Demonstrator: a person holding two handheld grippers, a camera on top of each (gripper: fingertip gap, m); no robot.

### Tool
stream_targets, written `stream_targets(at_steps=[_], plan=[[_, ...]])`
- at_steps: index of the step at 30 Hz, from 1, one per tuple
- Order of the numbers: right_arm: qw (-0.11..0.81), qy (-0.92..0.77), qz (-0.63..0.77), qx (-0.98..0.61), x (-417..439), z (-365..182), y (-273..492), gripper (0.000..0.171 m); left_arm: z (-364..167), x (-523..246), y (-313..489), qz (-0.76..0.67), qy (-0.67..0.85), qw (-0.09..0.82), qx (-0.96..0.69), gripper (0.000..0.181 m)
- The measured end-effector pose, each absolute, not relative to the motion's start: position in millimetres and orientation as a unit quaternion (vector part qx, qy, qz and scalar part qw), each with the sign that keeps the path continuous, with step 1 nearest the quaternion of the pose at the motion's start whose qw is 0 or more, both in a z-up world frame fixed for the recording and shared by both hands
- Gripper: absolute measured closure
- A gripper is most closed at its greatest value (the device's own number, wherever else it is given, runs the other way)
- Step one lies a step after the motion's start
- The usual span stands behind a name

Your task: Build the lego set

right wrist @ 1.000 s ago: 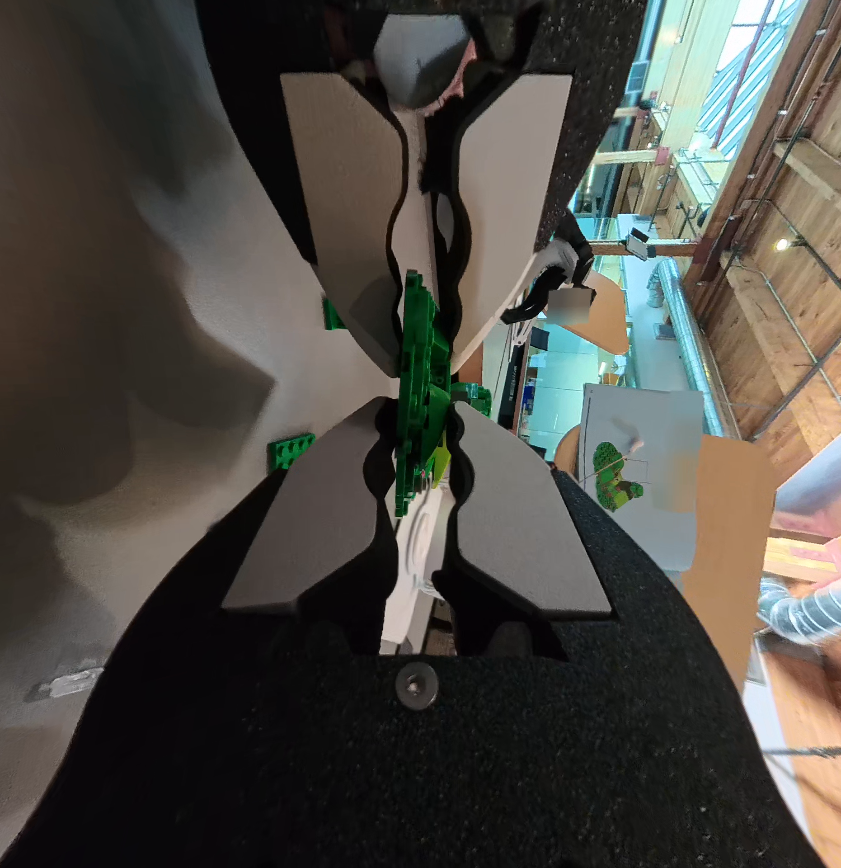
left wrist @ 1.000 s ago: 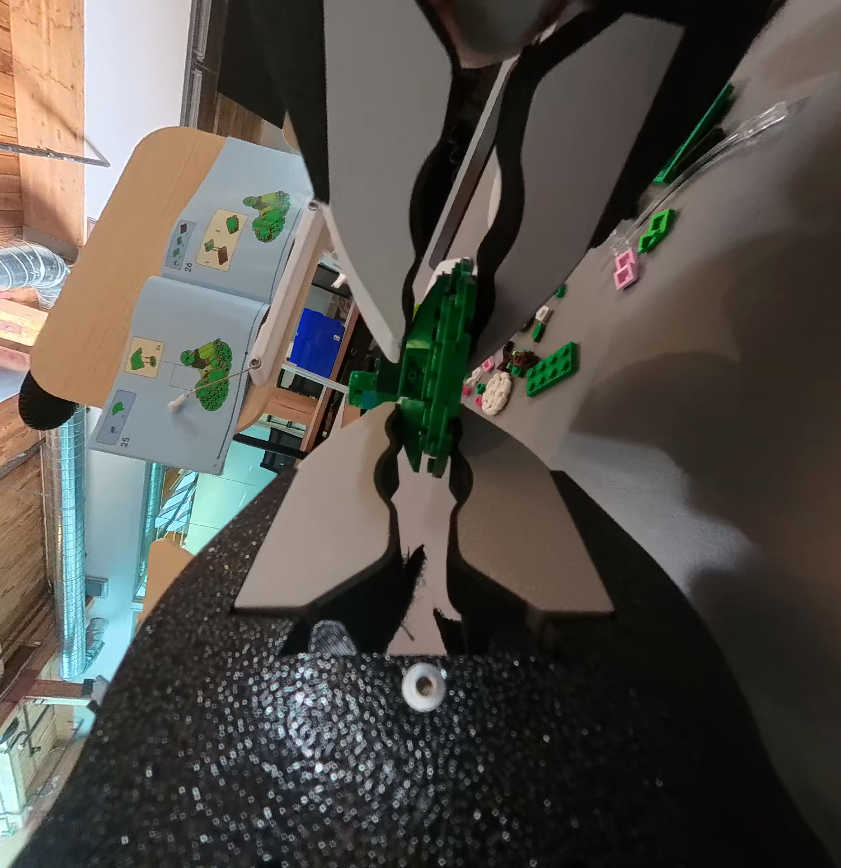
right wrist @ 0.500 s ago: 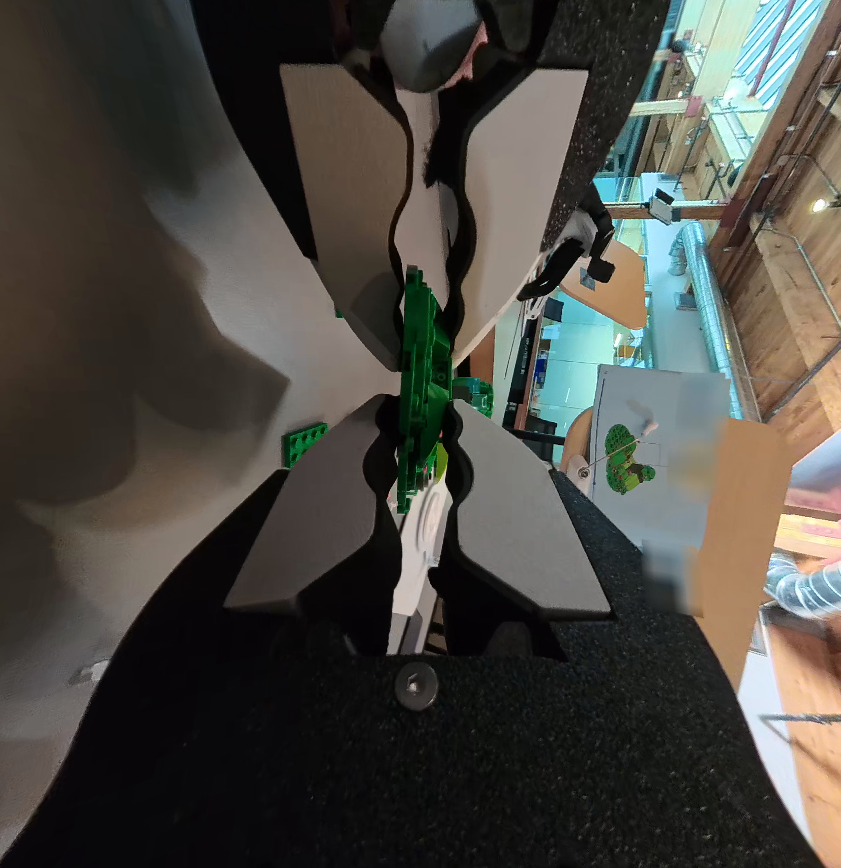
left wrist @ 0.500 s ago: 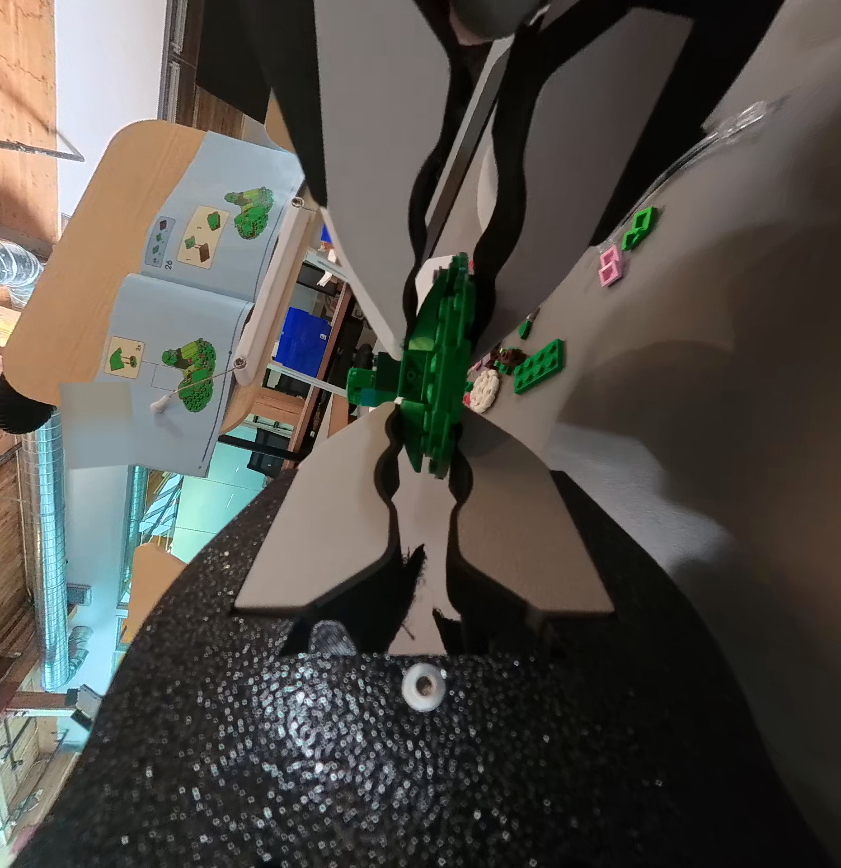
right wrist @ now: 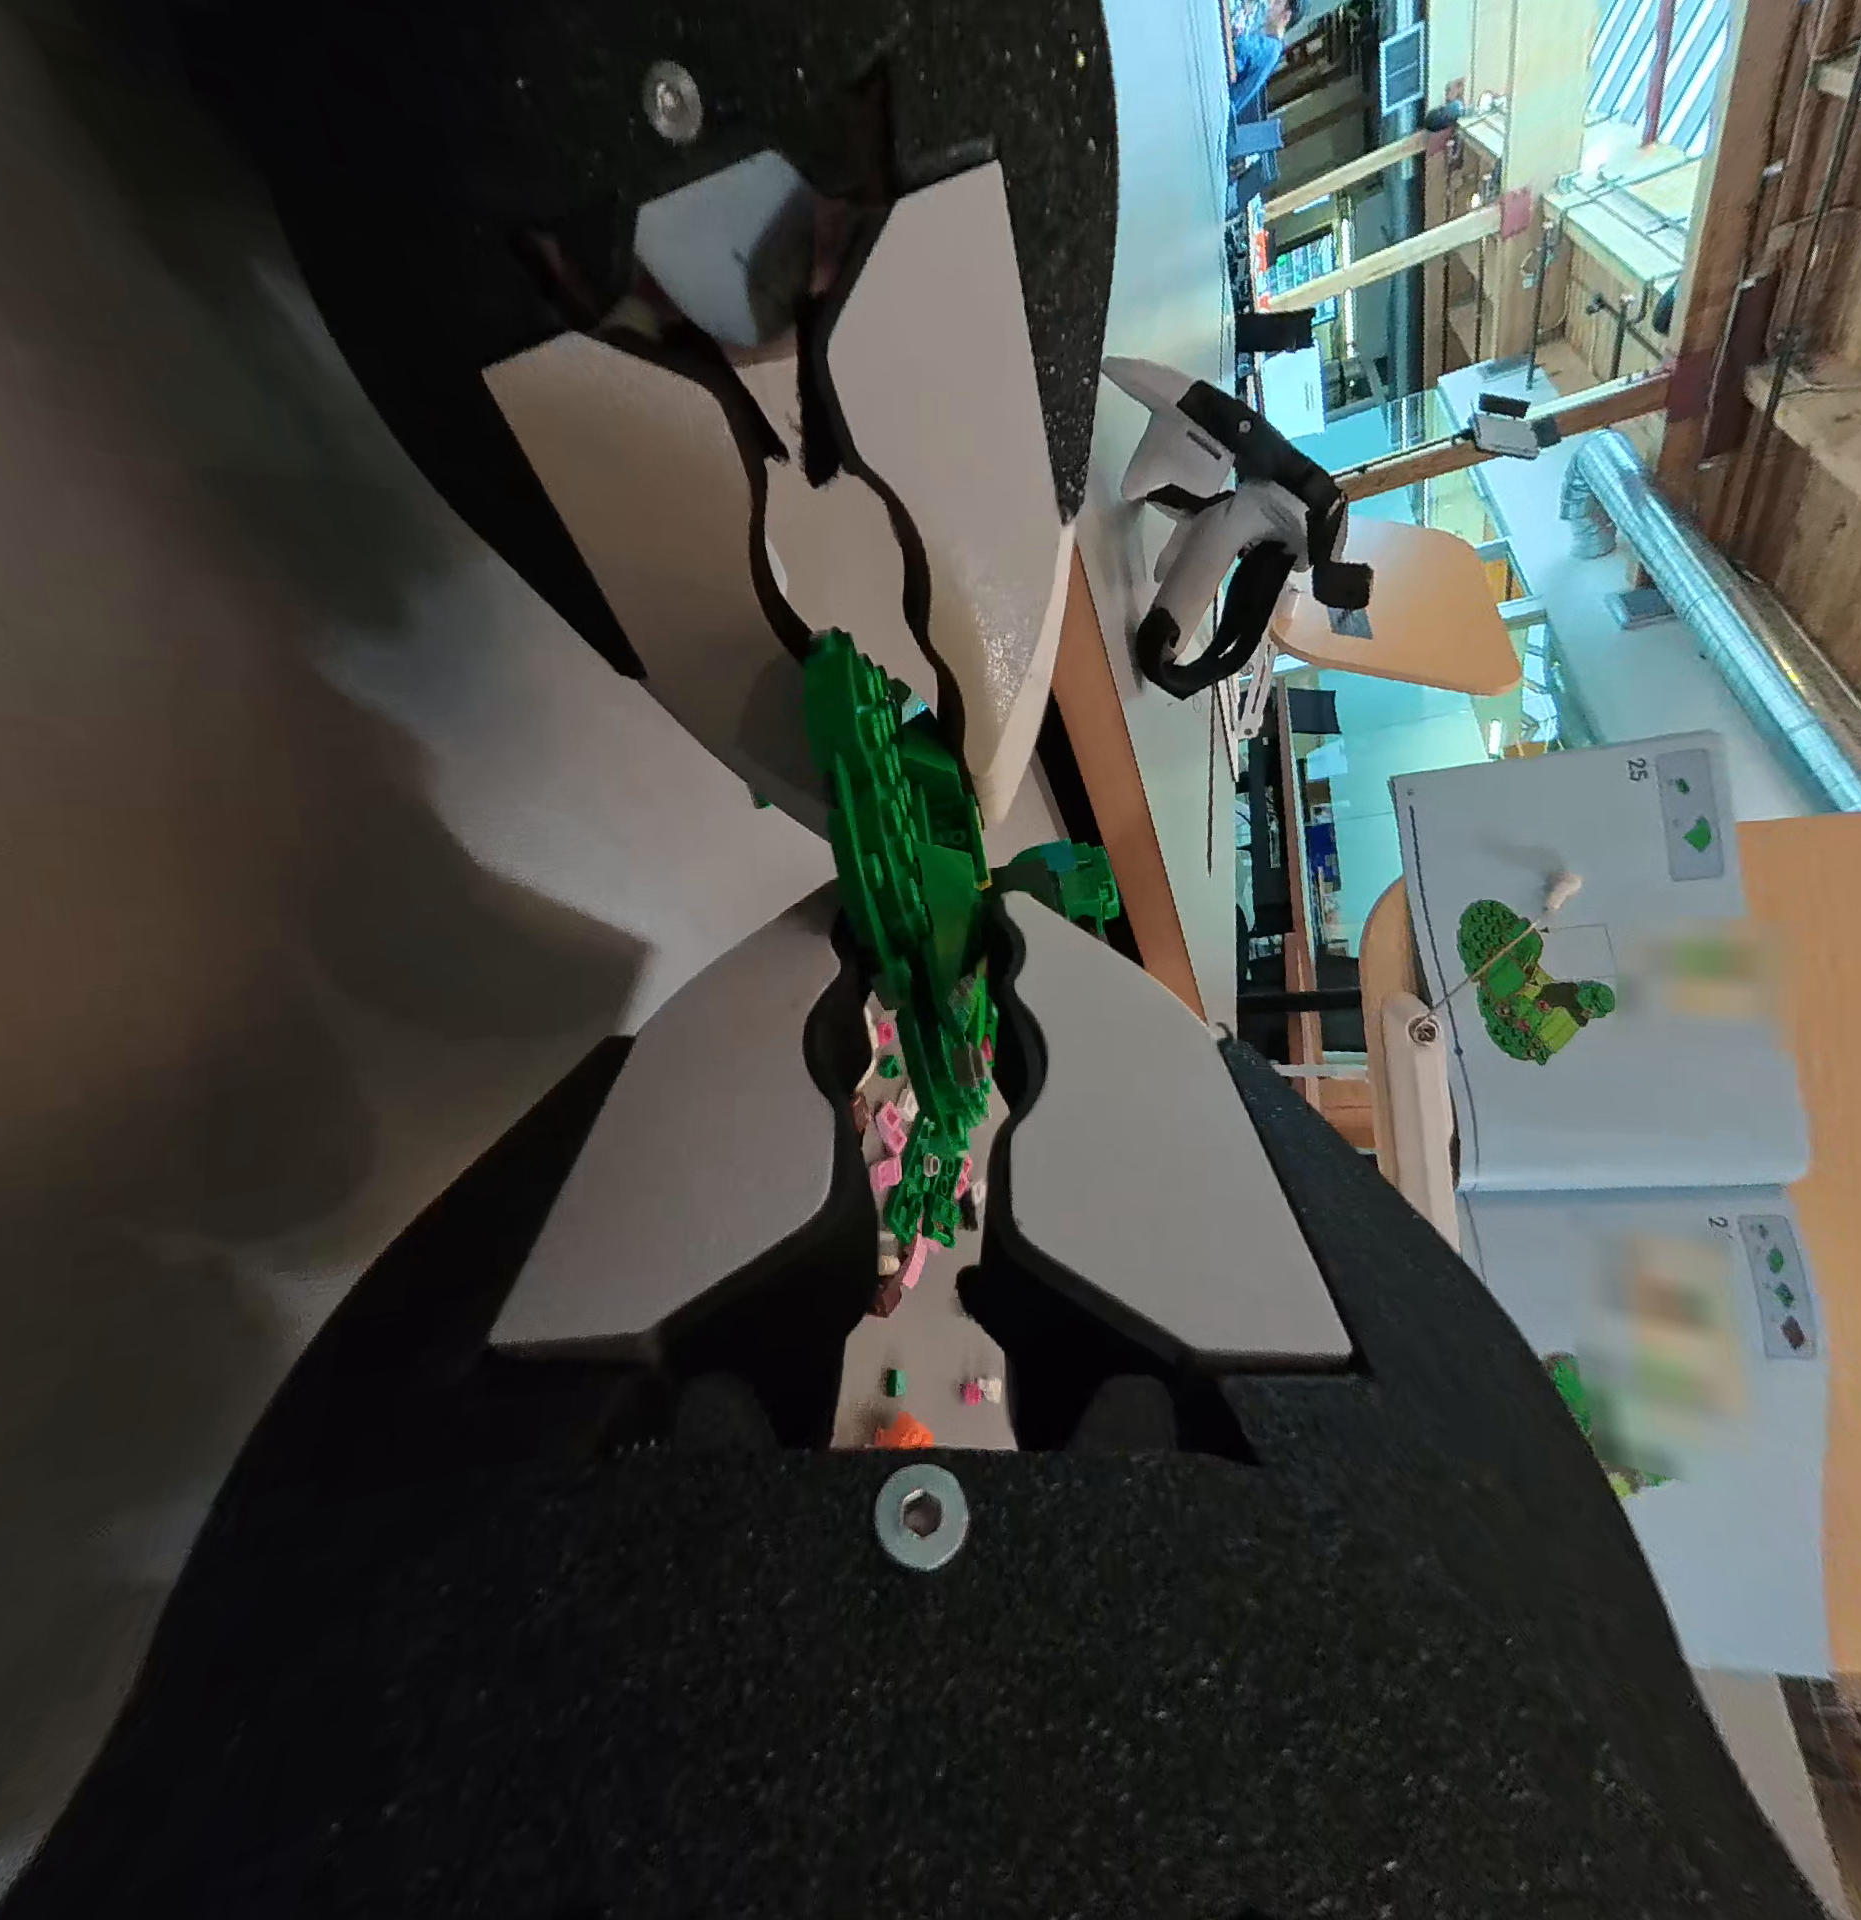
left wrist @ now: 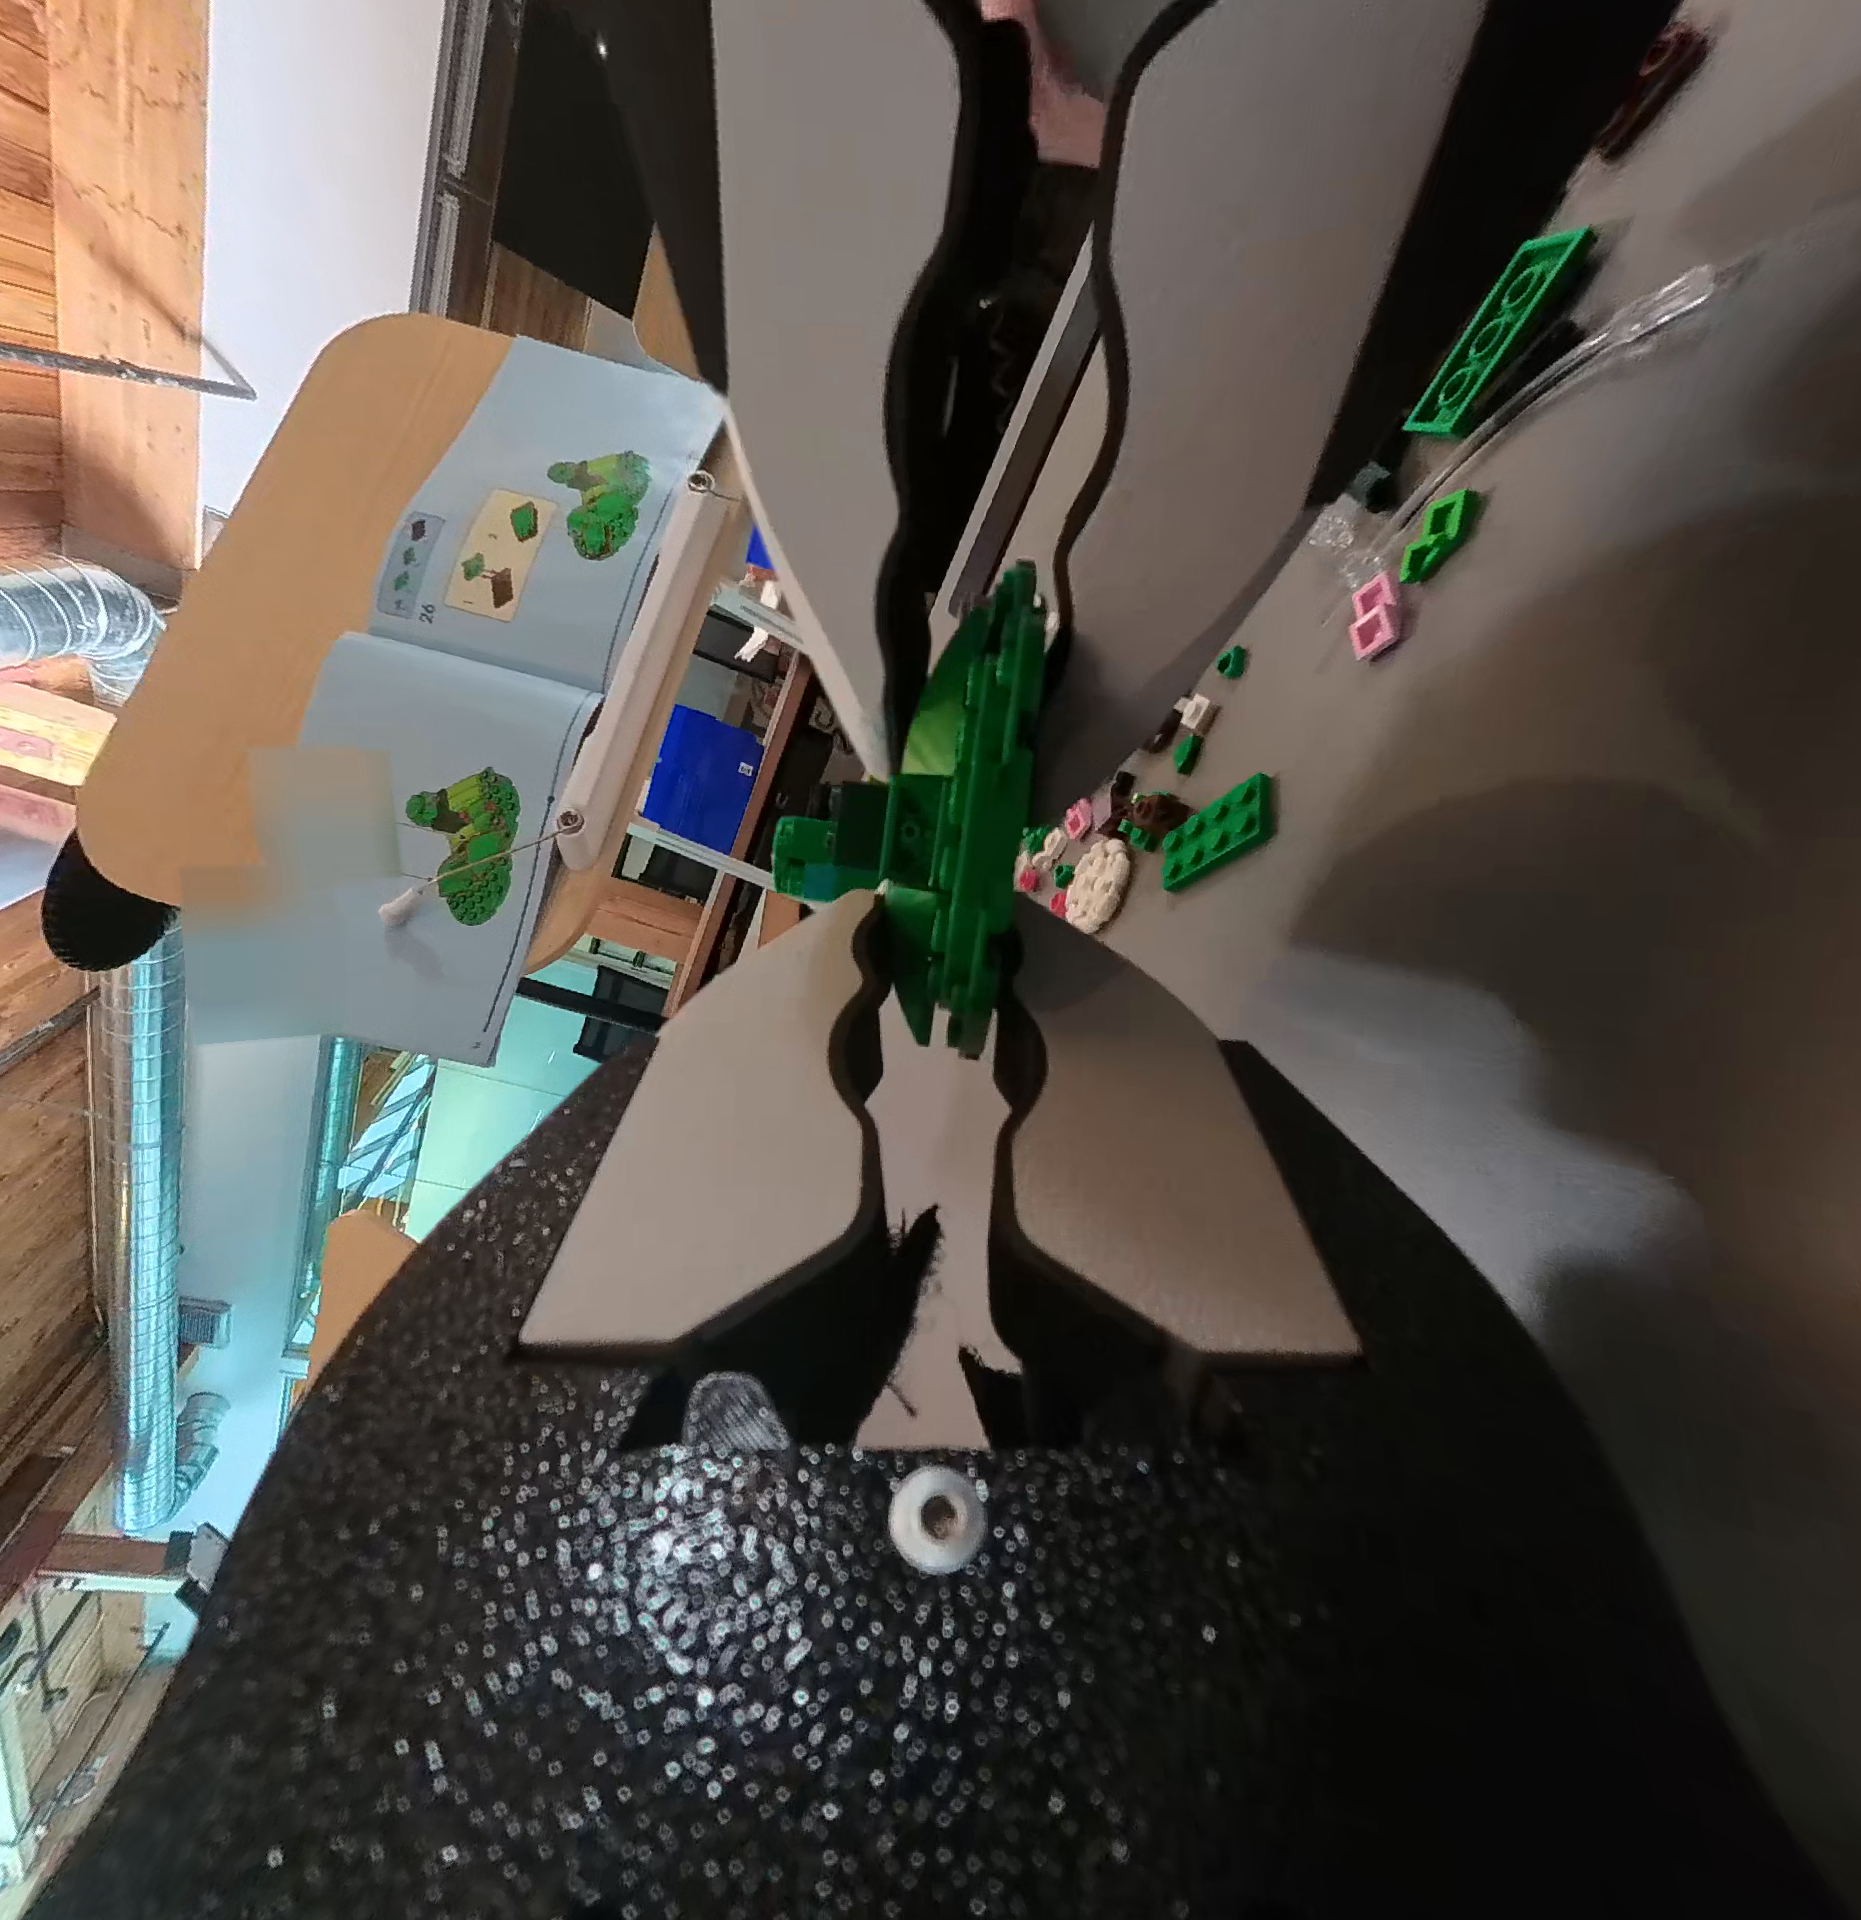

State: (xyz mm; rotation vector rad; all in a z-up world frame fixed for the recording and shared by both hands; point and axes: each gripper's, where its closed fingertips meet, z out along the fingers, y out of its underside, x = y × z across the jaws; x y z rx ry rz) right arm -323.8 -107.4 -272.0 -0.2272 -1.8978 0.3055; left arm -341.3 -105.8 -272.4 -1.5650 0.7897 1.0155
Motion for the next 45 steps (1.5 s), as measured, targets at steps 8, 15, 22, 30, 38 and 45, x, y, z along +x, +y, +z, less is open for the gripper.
stream_targets(at_steps=[8, 15, 22, 30, 38, 45], plan=[[0.563, -0.817, 0.097, -0.076, -319.1, -279.7, -105.6, 0.155, -281.3, -335.4, -105.0, 0.390, 0.352, 0.527, -0.668, 0.165], [0.544, -0.832, 0.083, -0.070, -315.2, -286.9, -104.6, 0.155, -290.0, -331.0, -104.9, 0.362, 0.366, 0.520, -0.682, 0.165], [0.494, -0.833, 0.204, -0.147, -313.7, -280.7, -105.3, 0.155, -282.3, -326.7, -103.4, 0.302, 0.346, 0.573, -0.679, 0.161], [0.454, -0.823, 0.310, -0.144, -301.5, -270.4, -115.5, 0.155, -265.8, -307.9, -111.6, 0.185, 0.346, 0.655, -0.646, 0.155], [0.447, -0.810, 0.358, -0.124, -294.4, -264.7, -123.4, 0.154, -262.2, -296.1, -118.9, 0.164, 0.372, 0.665, -0.626, 0.165], [0.431, -0.791, 0.421, -0.110, -286.4, -258.3, -132.3, 0.145, -261.5, -288.7, -122.6, 0.148, 0.391, 0.670, -0.613, 0.165]])
